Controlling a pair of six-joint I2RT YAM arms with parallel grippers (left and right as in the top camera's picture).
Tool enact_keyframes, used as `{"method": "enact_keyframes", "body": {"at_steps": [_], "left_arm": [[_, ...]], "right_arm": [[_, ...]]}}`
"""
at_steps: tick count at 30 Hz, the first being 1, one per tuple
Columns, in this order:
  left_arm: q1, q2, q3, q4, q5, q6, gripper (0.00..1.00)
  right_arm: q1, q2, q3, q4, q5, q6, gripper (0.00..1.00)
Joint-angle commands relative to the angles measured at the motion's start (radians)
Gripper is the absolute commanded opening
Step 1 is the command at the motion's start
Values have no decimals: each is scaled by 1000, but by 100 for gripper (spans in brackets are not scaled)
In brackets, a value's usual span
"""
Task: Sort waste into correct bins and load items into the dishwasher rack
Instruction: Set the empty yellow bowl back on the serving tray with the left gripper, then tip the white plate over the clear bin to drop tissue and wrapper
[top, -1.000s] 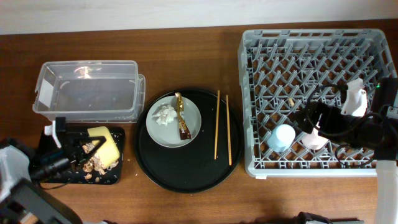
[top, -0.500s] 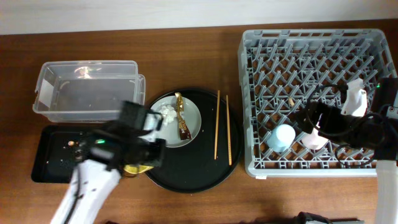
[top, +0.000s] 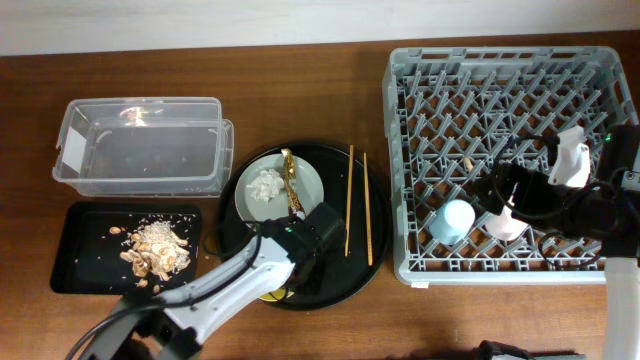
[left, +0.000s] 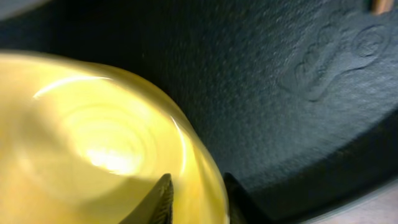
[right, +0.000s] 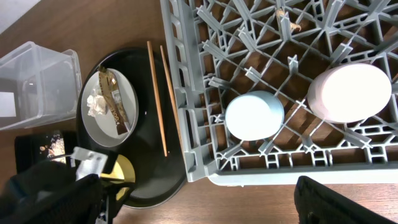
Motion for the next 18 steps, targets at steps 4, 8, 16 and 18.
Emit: {"method": "enact_keyframes", "body": {"at_steps": [4,8,16,18], "left_arm": [[9,-18,237,-195,-18,12,79],[104,-34,468,-284,-174,130,86],[381,213,472,1,-32,315,64],[396,278,472,25,-31,314,59]], "right_arm": [[0,3,5,3,-11,-4,99],[0,3,5,3,-11,-4,99],[0,10,5,2,-12,-4,99],[0,10,5,-4,-12,-4,99]]}}
